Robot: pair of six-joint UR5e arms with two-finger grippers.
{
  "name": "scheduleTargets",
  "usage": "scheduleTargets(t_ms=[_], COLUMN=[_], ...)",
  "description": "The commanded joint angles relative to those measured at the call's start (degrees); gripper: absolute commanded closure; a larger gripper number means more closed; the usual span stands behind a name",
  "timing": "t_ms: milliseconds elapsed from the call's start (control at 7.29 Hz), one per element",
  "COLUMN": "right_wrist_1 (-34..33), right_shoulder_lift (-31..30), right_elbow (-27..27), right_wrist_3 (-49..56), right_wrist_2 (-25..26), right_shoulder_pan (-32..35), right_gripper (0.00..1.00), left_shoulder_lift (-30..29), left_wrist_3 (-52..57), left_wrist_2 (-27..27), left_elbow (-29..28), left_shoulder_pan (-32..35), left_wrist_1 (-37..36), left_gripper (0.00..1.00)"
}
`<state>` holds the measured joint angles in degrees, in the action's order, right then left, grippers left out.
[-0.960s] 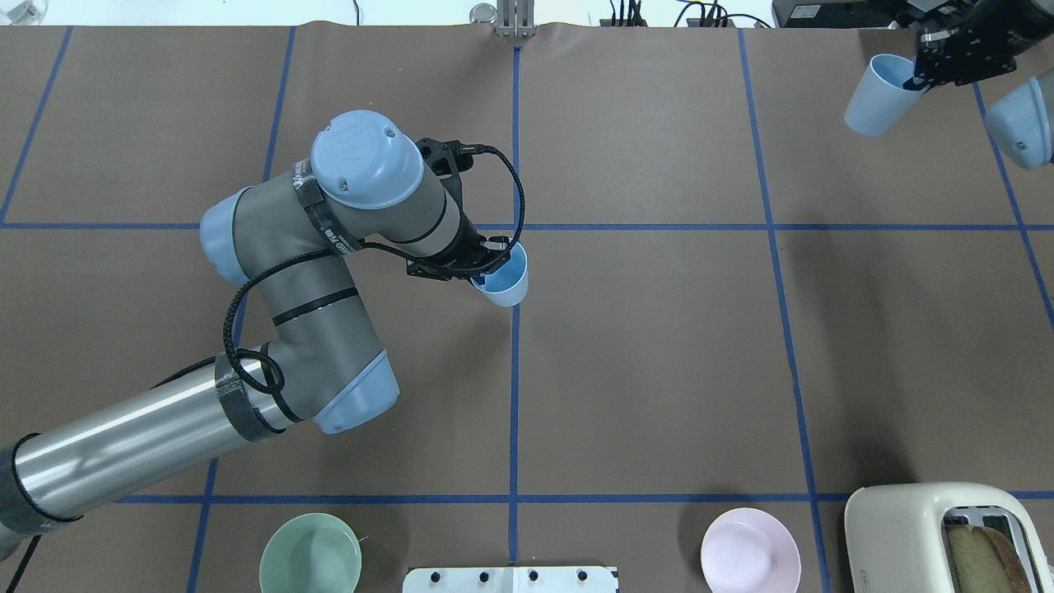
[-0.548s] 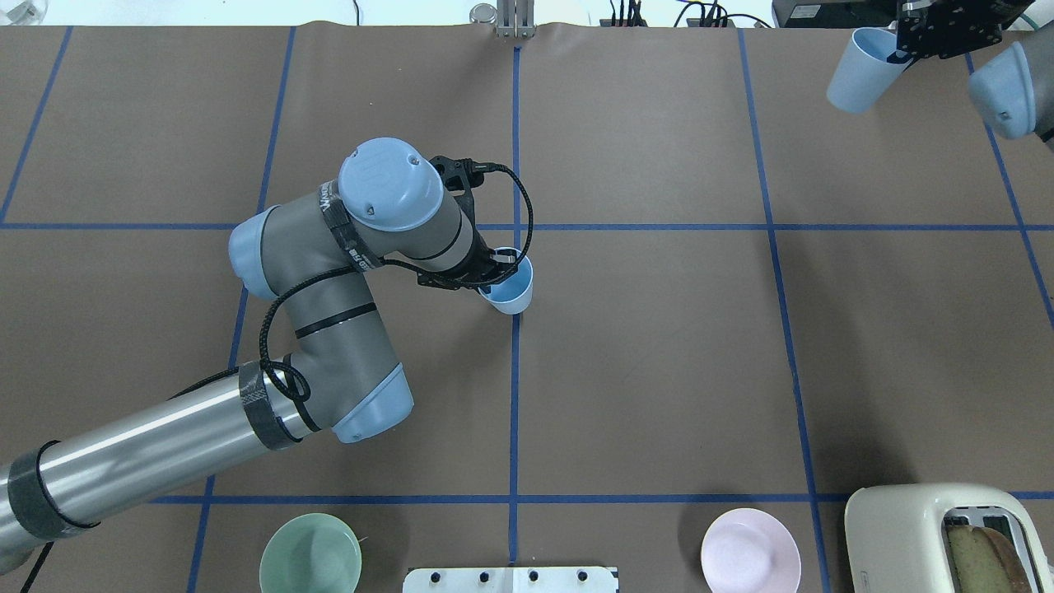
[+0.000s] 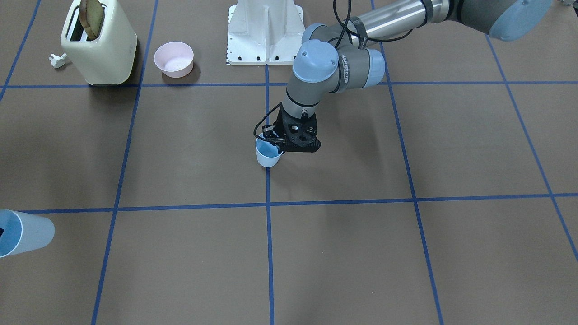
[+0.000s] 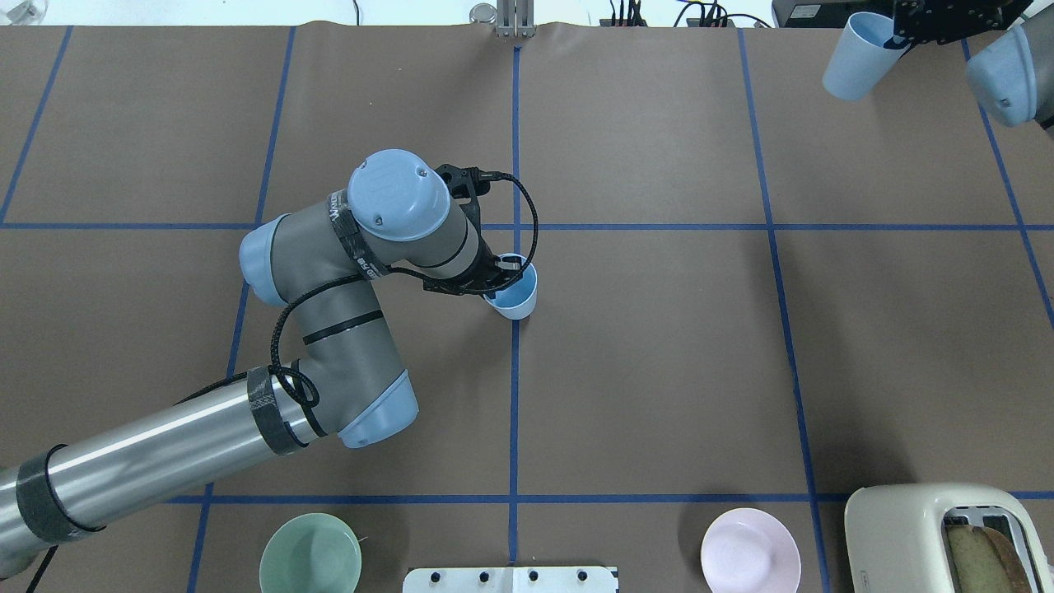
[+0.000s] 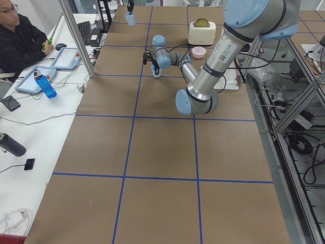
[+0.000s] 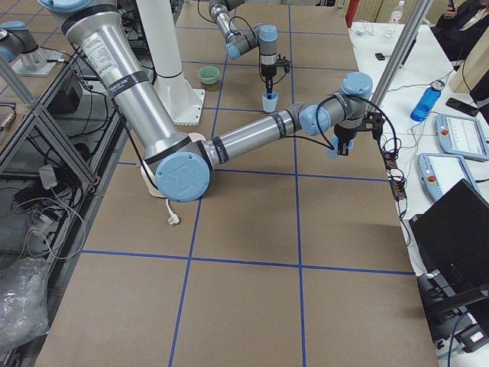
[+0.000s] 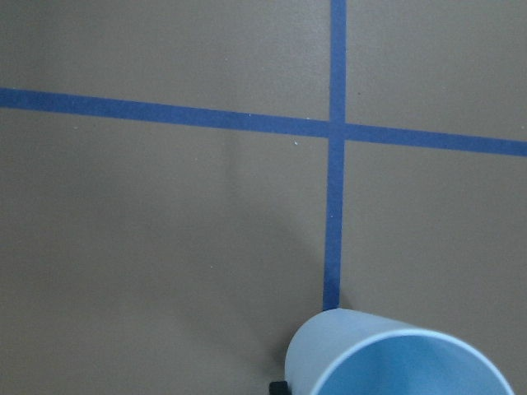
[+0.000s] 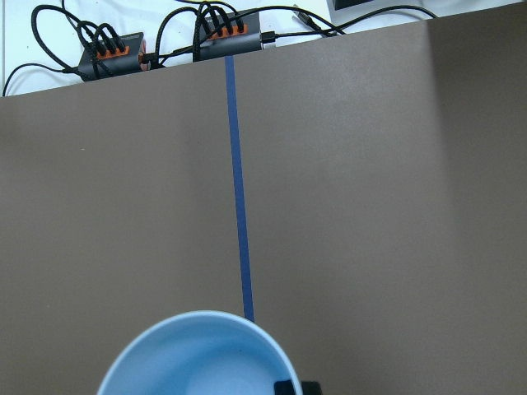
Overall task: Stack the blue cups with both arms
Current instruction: 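Set the cup at center, open left gripper while right gripper lifts its cup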
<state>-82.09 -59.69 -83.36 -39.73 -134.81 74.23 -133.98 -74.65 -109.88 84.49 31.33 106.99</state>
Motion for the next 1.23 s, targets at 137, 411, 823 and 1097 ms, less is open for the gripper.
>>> scheduleTargets(t_ms=[137,411,823,1097], right_wrist_1=[-0.08,-0.08,-2.44,-2.54], right_shoulder_lift=[0.02,0.02,3.86,6.68], right_elbow=[-0.48,-0.75,-1.01,-4.42], right_wrist_3=[0.00,-0.09,-4.70,-15.77], right_wrist_2=[0.07,0.16,0.16,2.16], right_shoulder_pan=[0.04,0.04,-0.31,-5.20], right_gripper=[1.00,1.00,1.00,1.00], left_shoulder_lift=[0.12,0.82,0.91,6.33], left_wrist_3=[0.38,0.56,0.74,7.11], left_wrist_2=[0.02,0.89,-0.16,-16.06], left_elbow=[0.06,-0.21,4.77,8.92], left_shoulder_pan=[-0.04,-0.47,1.88,15.43], left_wrist_1=[0.23,3.65,4.81,4.63], left_gripper=[0.81,0.43,0.03,0.03])
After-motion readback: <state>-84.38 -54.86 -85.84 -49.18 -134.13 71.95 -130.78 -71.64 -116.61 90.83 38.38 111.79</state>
